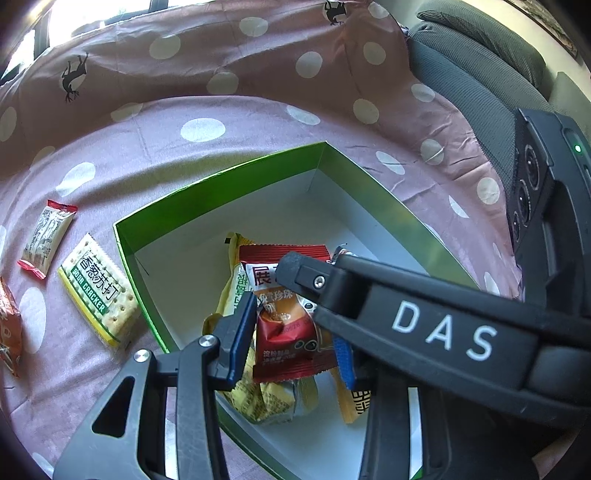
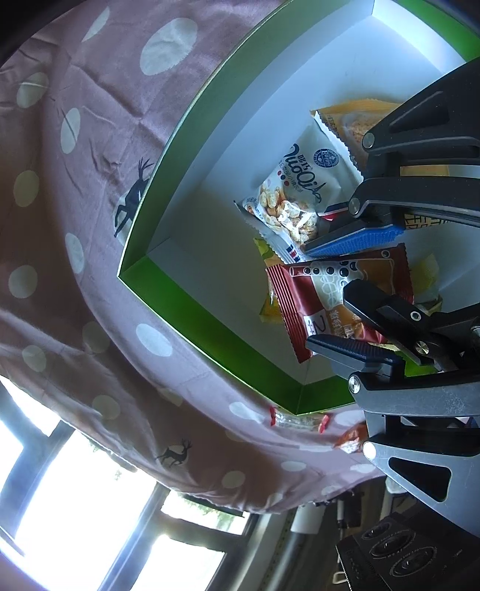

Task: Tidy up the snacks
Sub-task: 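Lower the red bag into the box and open the right gripper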

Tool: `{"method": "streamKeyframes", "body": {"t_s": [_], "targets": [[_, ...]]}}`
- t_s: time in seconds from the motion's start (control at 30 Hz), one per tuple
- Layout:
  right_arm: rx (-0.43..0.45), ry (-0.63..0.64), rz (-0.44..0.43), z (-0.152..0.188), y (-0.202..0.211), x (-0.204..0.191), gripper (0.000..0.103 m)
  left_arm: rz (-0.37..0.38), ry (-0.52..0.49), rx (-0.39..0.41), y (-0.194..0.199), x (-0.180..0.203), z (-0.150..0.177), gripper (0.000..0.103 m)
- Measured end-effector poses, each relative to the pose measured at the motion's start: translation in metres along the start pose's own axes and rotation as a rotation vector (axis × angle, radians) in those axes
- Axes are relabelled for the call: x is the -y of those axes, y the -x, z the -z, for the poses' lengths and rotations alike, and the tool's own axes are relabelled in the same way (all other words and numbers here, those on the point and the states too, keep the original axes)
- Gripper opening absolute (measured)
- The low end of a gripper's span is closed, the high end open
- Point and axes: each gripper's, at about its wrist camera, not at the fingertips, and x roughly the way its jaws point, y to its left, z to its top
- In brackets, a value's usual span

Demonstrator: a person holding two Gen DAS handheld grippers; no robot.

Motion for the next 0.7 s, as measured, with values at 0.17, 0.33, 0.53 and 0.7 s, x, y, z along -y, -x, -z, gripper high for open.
{"method": "streamKeyframes", "body": {"t_s": [0.17, 0.33, 0.53, 0.7], "targets": [[0.002, -0.006, 0.012, 0.000, 0.000, 0.001, 0.047, 0.002, 0.006, -0.007, -0.002, 0.000, 0.001, 0.038], [0.002, -0.008, 0.041, 0.000, -0.002, 0.002, 0.047, -0.001, 0.008, -0.005, -0.003, -0.001, 0.002, 0.038], [0.015, 0.005, 0.059, 0.001, 0.001, 0.000, 0.047, -0.033, 0.002, 0.018, 0.007, -0.002, 0.004, 0.040], [0.064, 0.033, 0.033, 0.003, 0.011, -0.010, 0.049, -0.005, 0.036, 0.063, 0.033, -0.018, 0.013, 0.047]]}}
